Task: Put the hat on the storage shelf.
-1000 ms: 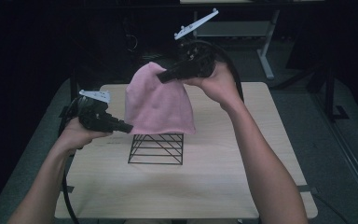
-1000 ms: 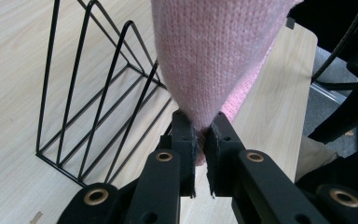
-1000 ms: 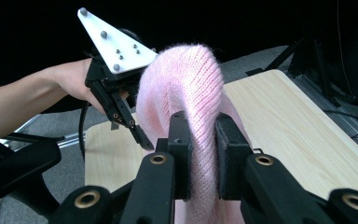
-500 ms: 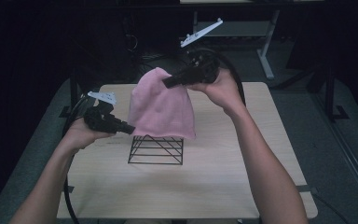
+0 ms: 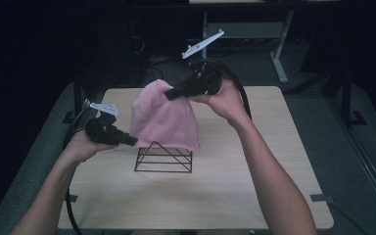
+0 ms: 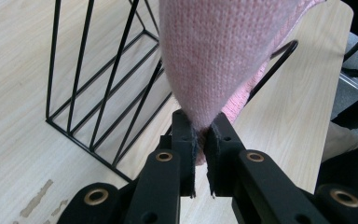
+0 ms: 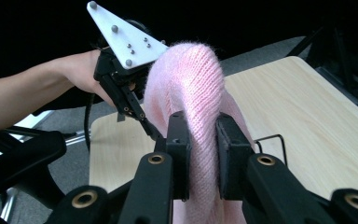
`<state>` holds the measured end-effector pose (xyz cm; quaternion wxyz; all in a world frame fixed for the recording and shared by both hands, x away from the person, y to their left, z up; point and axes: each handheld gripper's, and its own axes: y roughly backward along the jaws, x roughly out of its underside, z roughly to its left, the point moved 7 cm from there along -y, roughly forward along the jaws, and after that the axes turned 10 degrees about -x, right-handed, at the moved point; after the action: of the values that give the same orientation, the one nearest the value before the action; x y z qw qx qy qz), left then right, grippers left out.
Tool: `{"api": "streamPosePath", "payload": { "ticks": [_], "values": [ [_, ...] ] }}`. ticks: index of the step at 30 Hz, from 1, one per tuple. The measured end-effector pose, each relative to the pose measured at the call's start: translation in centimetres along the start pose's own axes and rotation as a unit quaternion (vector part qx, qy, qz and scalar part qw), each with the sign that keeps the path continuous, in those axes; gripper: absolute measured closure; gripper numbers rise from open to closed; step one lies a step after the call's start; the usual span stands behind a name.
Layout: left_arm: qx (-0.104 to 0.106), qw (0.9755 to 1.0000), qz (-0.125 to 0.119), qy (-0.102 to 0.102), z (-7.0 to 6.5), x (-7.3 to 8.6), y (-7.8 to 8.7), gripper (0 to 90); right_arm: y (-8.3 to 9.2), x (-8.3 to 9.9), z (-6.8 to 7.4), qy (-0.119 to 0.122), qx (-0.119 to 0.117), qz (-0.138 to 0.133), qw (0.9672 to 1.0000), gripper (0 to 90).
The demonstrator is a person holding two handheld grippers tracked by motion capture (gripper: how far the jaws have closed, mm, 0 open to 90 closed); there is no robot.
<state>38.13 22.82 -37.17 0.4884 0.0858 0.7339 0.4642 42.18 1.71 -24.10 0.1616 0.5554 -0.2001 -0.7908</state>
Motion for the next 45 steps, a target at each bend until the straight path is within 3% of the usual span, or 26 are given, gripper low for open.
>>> {"api": "streamPosePath", "payload": {
  "ticks": [4, 19, 45],
  "values": [
    [-0.005, 1.0000, 0.002, -0.001, 0.0, 0.5, 0.0, 83.2, -0.4, 0.1, 0.1, 0.002, -0.015, 0.000, 0.9999, 76.6],
    [-0.016, 0.9998, 0.003, 0.009, 0.3, 2.1, -0.5, 83.2, -1.8, 1.1, 0.5, 0.008, -0.031, 0.016, 0.9994, 76.2],
    [-0.032, 0.9987, 0.038, 0.007, 0.5, 4.4, -2.6, 83.1, -3.7, 4.2, 0.5, 0.000, -0.053, 0.040, 0.9978, 75.4]
  ]
}}
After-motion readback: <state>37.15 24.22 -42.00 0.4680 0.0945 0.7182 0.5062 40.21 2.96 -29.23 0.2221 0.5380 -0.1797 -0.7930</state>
